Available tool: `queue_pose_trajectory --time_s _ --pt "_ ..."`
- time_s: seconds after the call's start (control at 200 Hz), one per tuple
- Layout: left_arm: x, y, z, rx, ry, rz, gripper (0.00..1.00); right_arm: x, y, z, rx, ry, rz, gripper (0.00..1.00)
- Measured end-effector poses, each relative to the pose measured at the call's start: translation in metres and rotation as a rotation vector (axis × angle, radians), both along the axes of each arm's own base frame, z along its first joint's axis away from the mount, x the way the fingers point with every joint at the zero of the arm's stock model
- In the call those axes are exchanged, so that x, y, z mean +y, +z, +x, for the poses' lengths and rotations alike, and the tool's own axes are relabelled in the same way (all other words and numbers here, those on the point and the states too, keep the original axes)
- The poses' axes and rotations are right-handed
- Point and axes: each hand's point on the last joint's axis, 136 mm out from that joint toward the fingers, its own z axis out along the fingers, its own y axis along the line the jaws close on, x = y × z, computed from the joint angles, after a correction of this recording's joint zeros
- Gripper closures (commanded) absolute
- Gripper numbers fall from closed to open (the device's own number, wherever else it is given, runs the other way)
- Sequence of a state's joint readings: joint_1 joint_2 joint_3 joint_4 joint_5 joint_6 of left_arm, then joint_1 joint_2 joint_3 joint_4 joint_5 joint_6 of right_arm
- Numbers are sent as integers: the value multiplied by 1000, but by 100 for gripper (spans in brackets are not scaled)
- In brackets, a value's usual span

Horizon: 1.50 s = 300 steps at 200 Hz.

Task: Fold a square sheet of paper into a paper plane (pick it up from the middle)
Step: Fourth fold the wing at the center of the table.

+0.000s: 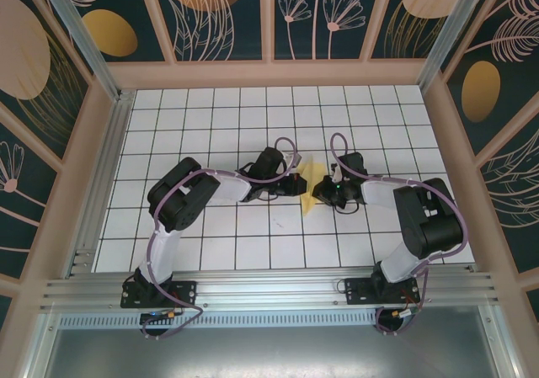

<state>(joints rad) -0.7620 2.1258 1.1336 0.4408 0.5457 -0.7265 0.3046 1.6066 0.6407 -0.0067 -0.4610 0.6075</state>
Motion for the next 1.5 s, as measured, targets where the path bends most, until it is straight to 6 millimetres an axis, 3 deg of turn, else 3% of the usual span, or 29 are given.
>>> queue_pose_trajectory --time_s 0.781,0.981,1.131,1.256,1.501 --pt "4 -8 8 -16 -34 32 99 -1 0 2 -7 -4 -4 84" --pt "4 -8 7 -13 -38 29 99 -2 11 3 -41 9 5 74" --pt "5 -8 9 -12 -35 28 99 0 34 4 -110 27 11 70" --pt "4 -6 9 -12 -39 17 99 7 44 -6 -161 70 13 69" --pt "1 -1 10 -20 -41 -4 98 18 32 -24 -138 139 2 76"
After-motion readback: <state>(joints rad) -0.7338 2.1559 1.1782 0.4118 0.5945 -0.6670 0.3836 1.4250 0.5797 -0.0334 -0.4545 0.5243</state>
